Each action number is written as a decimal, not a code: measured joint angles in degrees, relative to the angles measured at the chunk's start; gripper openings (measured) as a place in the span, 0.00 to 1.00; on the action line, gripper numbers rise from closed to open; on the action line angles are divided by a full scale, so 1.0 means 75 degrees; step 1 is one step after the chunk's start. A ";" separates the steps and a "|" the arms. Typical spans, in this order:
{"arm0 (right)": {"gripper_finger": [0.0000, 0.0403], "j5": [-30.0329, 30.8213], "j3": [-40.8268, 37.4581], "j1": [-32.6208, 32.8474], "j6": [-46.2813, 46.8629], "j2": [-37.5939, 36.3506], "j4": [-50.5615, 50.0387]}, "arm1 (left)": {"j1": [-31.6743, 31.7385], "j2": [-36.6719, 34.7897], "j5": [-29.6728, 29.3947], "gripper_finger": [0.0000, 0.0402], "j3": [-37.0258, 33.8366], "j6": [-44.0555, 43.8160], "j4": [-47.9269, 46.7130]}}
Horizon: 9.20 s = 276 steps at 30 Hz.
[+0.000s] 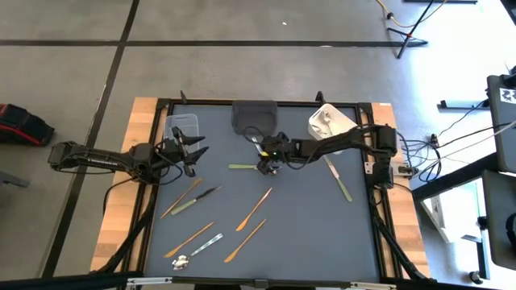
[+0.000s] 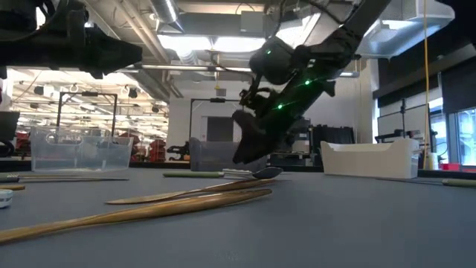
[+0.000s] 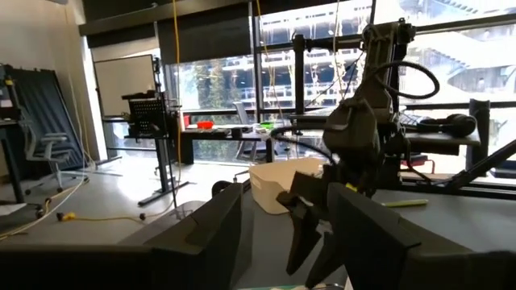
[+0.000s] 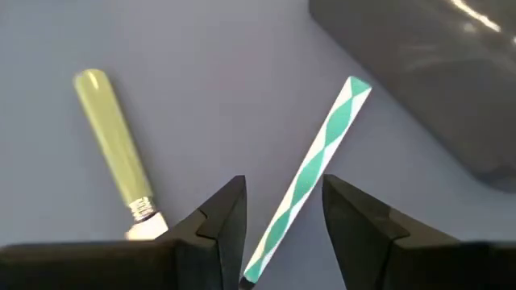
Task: Sort silverware by color (type)
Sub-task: Put the top blue spoon into the white bin, then put the blue spoon into the white bin
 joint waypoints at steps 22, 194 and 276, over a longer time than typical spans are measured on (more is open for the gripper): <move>0.08 0.0014 0.0277 -0.0094 -0.0603 0.0581 -0.0337 | 0.0000 0.0000 0.0053 0.44 0.0003 0.0000 -0.0006; 0.32 0.0902 -0.2842 0.3048 -0.2365 -0.2913 0.3784 | -0.6030 0.9659 0.2656 0.44 0.7729 -0.6205 -0.9231; 0.47 0.0086 -0.2311 0.2715 -0.2591 -0.1957 0.5931 | -0.4943 0.5624 -0.1012 0.09 0.4898 0.1371 -0.2849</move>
